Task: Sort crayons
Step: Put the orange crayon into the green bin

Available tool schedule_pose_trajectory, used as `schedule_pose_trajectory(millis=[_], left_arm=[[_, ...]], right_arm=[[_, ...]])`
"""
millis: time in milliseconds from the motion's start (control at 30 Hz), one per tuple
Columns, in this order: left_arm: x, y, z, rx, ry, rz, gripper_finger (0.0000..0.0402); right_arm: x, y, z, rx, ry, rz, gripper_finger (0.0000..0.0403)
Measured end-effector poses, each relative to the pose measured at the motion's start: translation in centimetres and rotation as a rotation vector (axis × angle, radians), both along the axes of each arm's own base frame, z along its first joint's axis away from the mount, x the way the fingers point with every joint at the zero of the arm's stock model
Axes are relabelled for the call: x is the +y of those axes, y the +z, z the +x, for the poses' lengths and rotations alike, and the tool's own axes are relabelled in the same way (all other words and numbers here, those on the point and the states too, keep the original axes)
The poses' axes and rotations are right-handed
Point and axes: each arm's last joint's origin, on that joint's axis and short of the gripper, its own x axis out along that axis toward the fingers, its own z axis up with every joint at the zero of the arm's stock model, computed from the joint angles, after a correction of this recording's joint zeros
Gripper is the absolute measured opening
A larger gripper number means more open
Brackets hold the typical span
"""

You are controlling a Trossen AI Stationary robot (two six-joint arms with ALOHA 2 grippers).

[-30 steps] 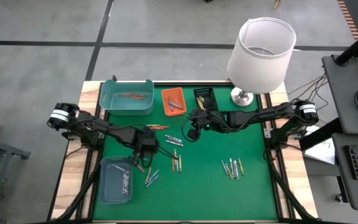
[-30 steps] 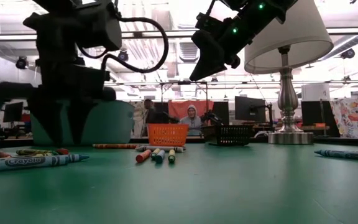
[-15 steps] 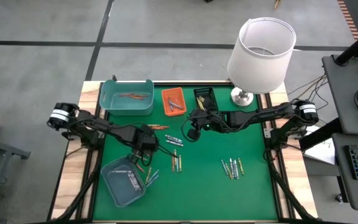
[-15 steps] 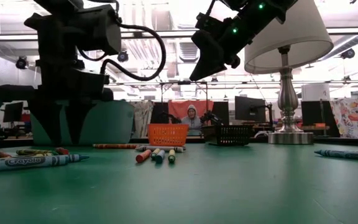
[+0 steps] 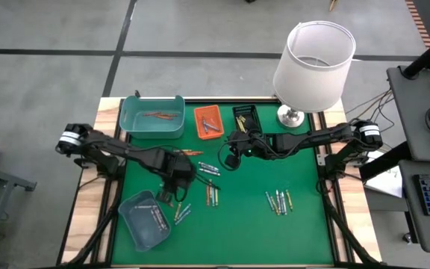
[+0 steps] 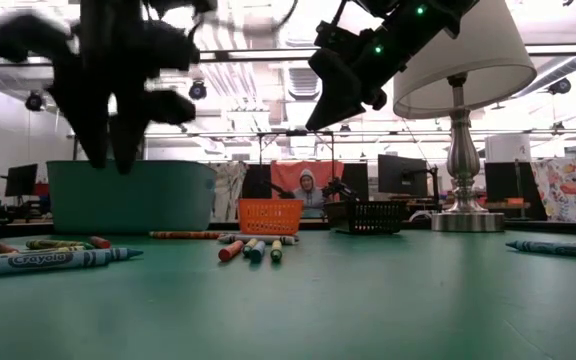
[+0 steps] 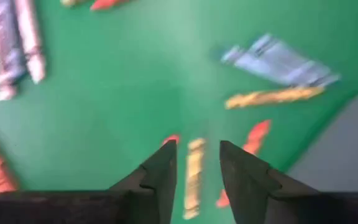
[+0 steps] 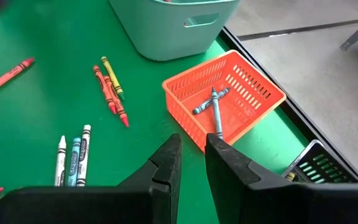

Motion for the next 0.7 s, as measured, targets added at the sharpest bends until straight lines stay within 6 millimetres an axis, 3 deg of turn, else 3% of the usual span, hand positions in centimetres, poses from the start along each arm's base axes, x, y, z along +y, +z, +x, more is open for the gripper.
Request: schedule_pose_trajectory(millis=[133, 267, 500, 700], left_arm=[[-2.7, 1.2, 0.1, -0.035, -0.007, -0.046, 0.0056], [-5.2, 0.8, -0.6, -0.001, 0.036, -0.071, 0.0008], [-8.4, 0.1, -2.1, 0.091, 0.141, -0.111, 0.0003], [-9.6, -0.1, -3.7, 0.226, 0.211, -0.136, 0.0001]], right_arm=[[0.0, 0.0, 0.0, 0.001, 0.000, 0.001, 0.0061], [0.0, 0.0, 0.0, 0.001, 0.001, 0.001, 0.0061], [0.0, 0.0, 0.0, 0.007, 0.009, -0.008, 0.0061], [0.0, 0.0, 0.0, 0.009, 0.010, -0.010, 0.0061]])
